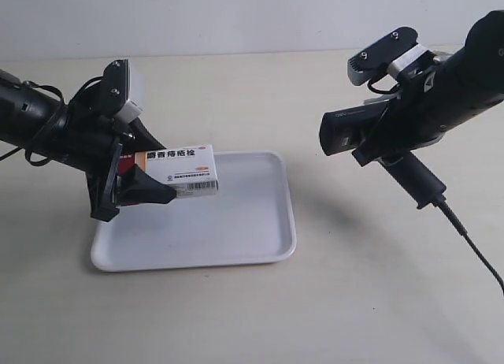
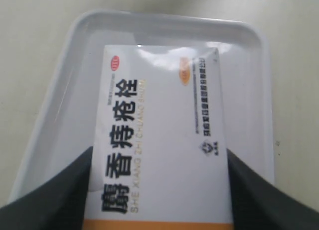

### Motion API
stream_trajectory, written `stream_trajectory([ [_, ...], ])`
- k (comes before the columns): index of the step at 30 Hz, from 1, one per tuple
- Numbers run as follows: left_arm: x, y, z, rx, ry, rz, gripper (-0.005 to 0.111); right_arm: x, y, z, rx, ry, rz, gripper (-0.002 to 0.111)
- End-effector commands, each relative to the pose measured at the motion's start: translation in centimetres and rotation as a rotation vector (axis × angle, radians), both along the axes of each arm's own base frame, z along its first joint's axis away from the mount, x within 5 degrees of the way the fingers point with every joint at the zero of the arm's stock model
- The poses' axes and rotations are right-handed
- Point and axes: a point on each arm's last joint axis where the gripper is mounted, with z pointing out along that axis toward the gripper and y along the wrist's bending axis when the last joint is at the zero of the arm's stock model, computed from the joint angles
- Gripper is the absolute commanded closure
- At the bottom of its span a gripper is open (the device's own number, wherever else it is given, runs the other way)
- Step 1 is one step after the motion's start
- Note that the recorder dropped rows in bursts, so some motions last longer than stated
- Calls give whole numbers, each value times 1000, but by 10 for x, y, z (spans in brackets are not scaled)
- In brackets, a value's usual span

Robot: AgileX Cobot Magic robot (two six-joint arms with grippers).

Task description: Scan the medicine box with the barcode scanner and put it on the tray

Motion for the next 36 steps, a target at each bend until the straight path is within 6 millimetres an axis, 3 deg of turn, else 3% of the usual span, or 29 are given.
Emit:
stream_trajectory([
  [1,1,-3,-4,-28,29,17,95,1,2,2,27,-22,-5,108],
  [12,0,-7,1,-81,61,-41,95,8,5,-14,25,-18,-8,108],
  [17,8,-7,-15,-64,82,31,95,16,8,-11,151,-70,-158,108],
  [22,20,-7,-35,-81,123,194,95,21,11,-32,149,-50,-175,108],
  [28,26,-1,-58,-8,133,273,94,28,14,-57,171,-42,-217,108],
  [31,27,-1,-67,16,143,282,84,29,14,-64,165,-35,-216,108],
  [36,28,-2,-71,7,161,267,45,29,15,-65,167,-37,-218,108],
])
